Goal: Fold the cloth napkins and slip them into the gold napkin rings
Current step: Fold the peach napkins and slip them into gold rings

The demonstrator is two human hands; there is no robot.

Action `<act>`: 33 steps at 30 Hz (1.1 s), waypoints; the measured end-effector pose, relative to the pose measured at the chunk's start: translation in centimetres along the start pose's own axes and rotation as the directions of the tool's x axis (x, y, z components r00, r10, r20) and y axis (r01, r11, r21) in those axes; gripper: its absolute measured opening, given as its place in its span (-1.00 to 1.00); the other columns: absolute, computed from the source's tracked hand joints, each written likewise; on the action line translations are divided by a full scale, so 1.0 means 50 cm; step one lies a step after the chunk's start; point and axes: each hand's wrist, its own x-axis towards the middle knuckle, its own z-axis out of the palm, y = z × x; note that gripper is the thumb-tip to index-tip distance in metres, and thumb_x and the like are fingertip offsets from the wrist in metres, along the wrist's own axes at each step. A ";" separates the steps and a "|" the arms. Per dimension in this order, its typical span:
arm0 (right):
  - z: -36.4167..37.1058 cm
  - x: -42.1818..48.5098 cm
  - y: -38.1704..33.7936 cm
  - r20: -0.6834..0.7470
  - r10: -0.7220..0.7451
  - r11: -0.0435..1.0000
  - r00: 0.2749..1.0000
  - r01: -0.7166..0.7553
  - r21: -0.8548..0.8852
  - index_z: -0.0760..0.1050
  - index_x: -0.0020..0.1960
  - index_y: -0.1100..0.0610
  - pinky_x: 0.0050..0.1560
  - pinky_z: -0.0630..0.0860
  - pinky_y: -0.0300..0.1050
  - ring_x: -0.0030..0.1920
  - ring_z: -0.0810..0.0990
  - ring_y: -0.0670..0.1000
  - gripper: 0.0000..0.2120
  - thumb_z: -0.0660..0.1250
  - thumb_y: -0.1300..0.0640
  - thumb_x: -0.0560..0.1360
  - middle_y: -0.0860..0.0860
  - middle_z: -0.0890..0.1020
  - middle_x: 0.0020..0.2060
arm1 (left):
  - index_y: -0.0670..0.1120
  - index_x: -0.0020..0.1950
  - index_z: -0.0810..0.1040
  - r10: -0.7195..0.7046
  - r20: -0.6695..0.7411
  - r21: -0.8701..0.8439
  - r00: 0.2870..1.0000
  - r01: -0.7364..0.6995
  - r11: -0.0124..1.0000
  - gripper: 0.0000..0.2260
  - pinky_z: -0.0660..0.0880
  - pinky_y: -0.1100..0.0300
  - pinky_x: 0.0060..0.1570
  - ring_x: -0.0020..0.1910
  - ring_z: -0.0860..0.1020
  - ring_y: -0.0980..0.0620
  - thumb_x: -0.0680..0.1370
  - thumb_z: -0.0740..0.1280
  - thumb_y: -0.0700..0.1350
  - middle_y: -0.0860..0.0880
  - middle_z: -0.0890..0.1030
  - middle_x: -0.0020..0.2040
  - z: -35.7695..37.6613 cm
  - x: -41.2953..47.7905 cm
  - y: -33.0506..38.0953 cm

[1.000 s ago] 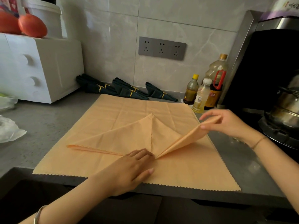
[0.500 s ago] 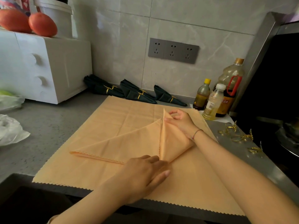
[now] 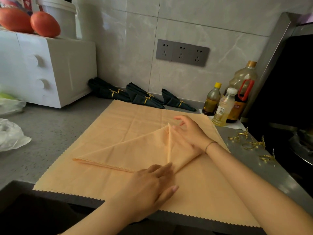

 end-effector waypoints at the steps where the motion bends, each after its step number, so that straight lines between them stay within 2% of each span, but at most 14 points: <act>1: -0.013 -0.017 -0.011 -0.013 -0.050 0.999 0.999 0.050 -0.010 0.39 0.32 0.01 0.18 0.35 -0.22 0.20 0.44 -0.08 -0.67 0.24 0.03 0.57 -0.08 0.45 0.24 | 0.07 0.57 0.07 -0.009 0.020 -0.002 1.000 0.009 1.000 -0.41 0.03 0.30 0.40 0.51 0.06 0.16 0.58 -0.17 0.26 0.18 0.01 0.56 -0.001 0.001 0.001; 4: -0.039 -0.107 -0.030 0.077 -0.136 0.991 0.988 0.134 0.031 0.35 0.40 0.07 0.28 0.20 -0.44 0.30 0.33 -0.19 -0.64 0.15 0.07 0.61 -0.10 0.40 0.33 | 0.07 0.57 -0.06 -0.025 0.055 0.005 0.998 0.025 1.000 -0.41 -0.23 0.39 0.36 0.53 -0.09 0.17 0.58 -0.17 0.27 0.16 -0.04 0.56 0.006 -0.003 0.003; 6: -0.042 -0.181 -0.032 0.206 -0.151 0.988 0.967 0.153 0.004 0.26 0.45 0.02 0.41 0.07 -0.38 0.40 0.20 -0.24 -0.59 0.08 0.00 0.62 -0.19 0.28 0.39 | 0.07 0.57 -0.11 -0.030 0.077 0.013 0.997 0.029 1.000 -0.41 -0.30 0.41 0.31 0.53 -0.13 0.18 0.59 -0.16 0.26 0.15 -0.08 0.56 0.009 -0.007 0.007; 8: -0.037 -0.244 -0.034 0.309 -0.144 0.977 0.940 0.185 -0.109 0.12 0.47 -0.12 0.46 -0.09 -0.30 0.44 0.02 -0.33 -0.53 -0.06 -0.16 0.58 -0.31 0.12 0.42 | 0.06 0.57 -0.13 -0.029 0.081 0.026 0.996 0.027 0.999 -0.41 -0.32 0.40 0.32 0.52 -0.15 0.18 0.59 -0.16 0.25 0.14 -0.10 0.56 0.011 -0.009 0.009; 10: -0.029 -0.287 -0.041 0.389 -0.147 0.958 0.909 0.228 -0.172 -0.01 0.47 -0.19 0.43 -0.24 -0.34 0.42 -0.13 -0.41 -0.48 -0.18 -0.25 0.53 -0.37 0.00 0.44 | 0.05 0.57 -0.13 -0.025 0.072 0.033 0.997 0.022 0.999 -0.40 -0.33 0.38 0.33 0.53 -0.15 0.17 0.58 -0.17 0.26 0.13 -0.08 0.56 0.012 -0.011 0.009; 16: -0.021 -0.324 -0.026 0.519 -0.125 0.915 0.845 0.301 -0.269 -0.15 0.51 -0.17 0.41 -0.36 -0.27 0.40 -0.29 -0.41 -0.51 -0.20 -0.16 0.60 -0.35 -0.15 0.47 | 0.06 0.56 -0.11 -0.019 0.054 0.027 0.998 0.017 0.999 -0.34 -0.27 0.39 0.37 0.53 -0.12 0.17 0.51 -0.25 0.30 0.11 -0.04 0.56 0.015 -0.013 0.015; 22: -0.047 -0.299 0.030 0.491 -0.032 0.936 0.871 0.199 -0.291 -0.17 0.50 -0.20 0.46 -0.31 -0.20 0.40 -0.26 -0.41 -0.51 -0.21 -0.19 0.59 -0.37 -0.16 0.46 | 0.04 0.57 -0.06 -0.029 0.039 0.015 0.999 0.028 0.999 -0.24 -0.22 0.39 0.39 0.53 -0.09 0.17 0.43 -0.31 0.34 0.11 -0.01 0.56 0.012 -0.012 0.018; 27: -0.078 -0.264 0.089 0.409 0.082 0.925 0.909 0.084 -0.372 -0.18 0.50 -0.20 0.46 -0.31 -0.19 0.46 -0.27 -0.26 -0.55 -0.20 -0.12 0.63 -0.32 -0.16 0.46 | 0.03 0.58 -0.05 -0.038 0.055 0.028 0.998 0.037 0.999 -0.21 -0.22 0.39 0.38 0.53 -0.08 0.16 0.40 -0.33 0.34 0.10 0.00 0.56 0.009 -0.012 0.019; 29: -0.083 -0.252 0.096 0.388 0.107 0.917 0.916 0.060 -0.394 -0.16 0.52 -0.15 0.45 -0.31 -0.21 0.43 -0.27 -0.28 -0.55 -0.19 -0.09 0.64 -0.27 -0.12 0.49 | 0.02 0.58 -0.05 -0.039 0.060 0.031 0.997 0.037 0.999 -0.20 -0.21 0.38 0.38 0.53 -0.07 0.16 0.40 -0.33 0.34 0.11 0.00 0.56 0.008 -0.012 0.020; 33: -0.076 -0.258 0.084 0.314 0.073 0.892 0.947 0.079 -0.445 -0.11 0.53 -0.07 0.41 -0.32 -0.26 0.42 -0.27 -0.29 -0.53 -0.13 -0.07 0.65 -0.23 -0.07 0.50 | 0.04 0.57 -0.04 -0.053 0.092 -0.012 0.994 0.054 0.998 -0.21 -0.19 0.34 0.43 0.53 -0.06 0.17 0.40 -0.32 0.34 0.12 0.00 0.56 0.005 -0.011 0.025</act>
